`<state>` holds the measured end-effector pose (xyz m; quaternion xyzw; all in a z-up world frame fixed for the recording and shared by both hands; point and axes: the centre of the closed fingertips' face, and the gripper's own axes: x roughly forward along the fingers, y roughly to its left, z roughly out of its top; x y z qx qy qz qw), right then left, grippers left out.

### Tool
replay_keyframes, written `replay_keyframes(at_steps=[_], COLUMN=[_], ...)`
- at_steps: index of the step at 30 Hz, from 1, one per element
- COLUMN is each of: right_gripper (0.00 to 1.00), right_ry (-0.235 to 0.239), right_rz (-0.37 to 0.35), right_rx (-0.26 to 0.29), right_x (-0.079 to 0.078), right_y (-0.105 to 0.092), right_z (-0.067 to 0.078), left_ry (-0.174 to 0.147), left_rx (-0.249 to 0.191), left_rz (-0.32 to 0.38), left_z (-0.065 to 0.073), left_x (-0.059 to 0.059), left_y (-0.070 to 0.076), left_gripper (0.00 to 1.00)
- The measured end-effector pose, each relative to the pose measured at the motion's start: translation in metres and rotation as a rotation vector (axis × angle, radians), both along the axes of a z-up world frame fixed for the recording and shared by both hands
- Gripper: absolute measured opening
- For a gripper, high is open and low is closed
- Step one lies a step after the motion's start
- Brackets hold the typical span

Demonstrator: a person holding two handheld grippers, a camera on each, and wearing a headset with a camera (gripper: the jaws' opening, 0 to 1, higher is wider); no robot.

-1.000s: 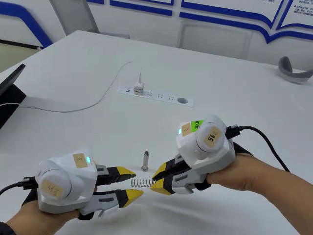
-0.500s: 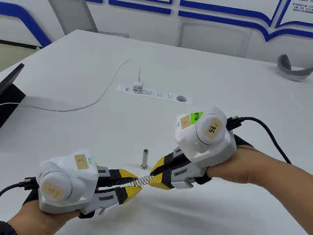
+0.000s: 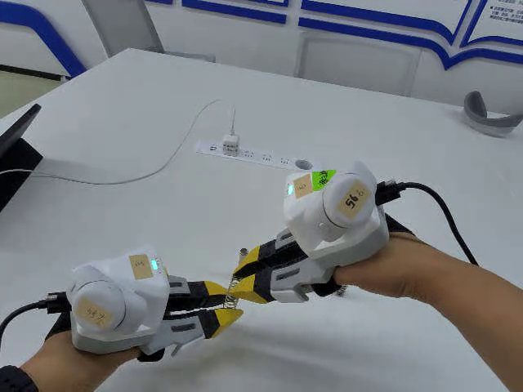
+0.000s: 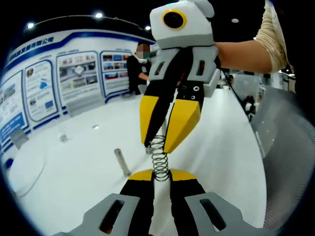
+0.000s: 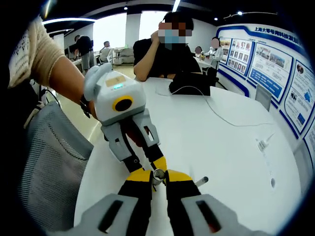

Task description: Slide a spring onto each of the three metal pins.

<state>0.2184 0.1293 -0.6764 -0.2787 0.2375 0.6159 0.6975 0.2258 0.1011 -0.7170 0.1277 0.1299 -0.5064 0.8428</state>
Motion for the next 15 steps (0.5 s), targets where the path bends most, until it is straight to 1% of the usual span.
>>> replay_keyframes(at_steps=[2,9,15], right_gripper=[0.12,0.12,0.12], right_ry=[-0.003,-0.009,-0.003], right_rz=[-0.001,-0.006,-0.016], right_rx=[0.006,0.016,0.021], right_x=[0.0,0.0008,0.0008], right_y=[0.0018,0.0036,0.0038], right_z=[0.0006,0.0012,0.0], left_ry=[0.005,0.014,0.013], left_rx=[-0.009,-0.016,-0.011], left_rz=[0.003,0.009,0.011], left_z=[0.0007,0.001,-0.0003], left_x=[0.0003,0.0008,0.0015], left_y=[-0.0001,-0.0001,0.0011], left_gripper=[0.11,0.11,0.11])
